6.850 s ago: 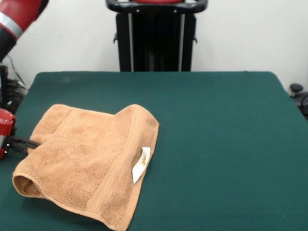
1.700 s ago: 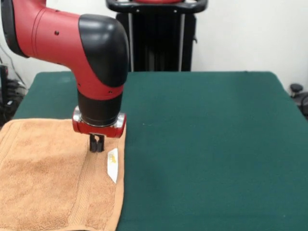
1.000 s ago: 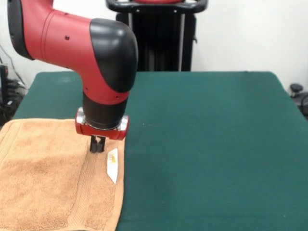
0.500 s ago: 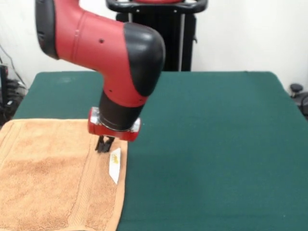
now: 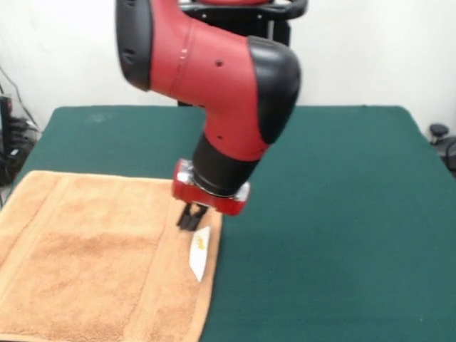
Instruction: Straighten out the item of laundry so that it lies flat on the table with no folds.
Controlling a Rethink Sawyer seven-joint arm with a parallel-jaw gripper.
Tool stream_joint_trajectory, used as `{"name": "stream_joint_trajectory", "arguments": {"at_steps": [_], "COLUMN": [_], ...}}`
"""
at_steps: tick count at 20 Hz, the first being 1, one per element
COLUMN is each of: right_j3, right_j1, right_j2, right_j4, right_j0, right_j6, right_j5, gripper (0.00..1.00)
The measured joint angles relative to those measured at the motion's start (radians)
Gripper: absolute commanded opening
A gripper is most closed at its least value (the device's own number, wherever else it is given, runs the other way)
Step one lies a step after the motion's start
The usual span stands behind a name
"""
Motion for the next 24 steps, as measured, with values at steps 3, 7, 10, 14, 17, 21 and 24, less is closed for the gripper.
{"name": "stream_joint_trajectory", "arguments": {"at_steps": [3, 7, 10, 14, 17, 21, 24], "right_j3": [0.0, 0.0, 0.002, 0.004, 0.006, 0.016, 0.038], "right_j1": [0.001, 0.002, 0.002, 0.002, 0.002, -0.001, -0.015], "right_j2": [0.0, 0.0, 0.0, 0.0, 0.0, 0.0, 0.012], "right_j4": [0.018, 0.041, 0.064, 0.085, 0.094, 0.106, 0.11], "right_j0": [0.022, 0.05, 0.069, 0.079, 0.081, 0.079, 0.07], "right_j6": [0.031, 0.055, 0.055, 0.055, 0.055, 0.055, 0.055], "right_j5": [-0.003, -0.003, -0.003, -0.004, -0.009, -0.024, -0.041], "gripper": [0.0, 0.0, 0.0, 0.0, 0.0, 0.0, 0.0]}}
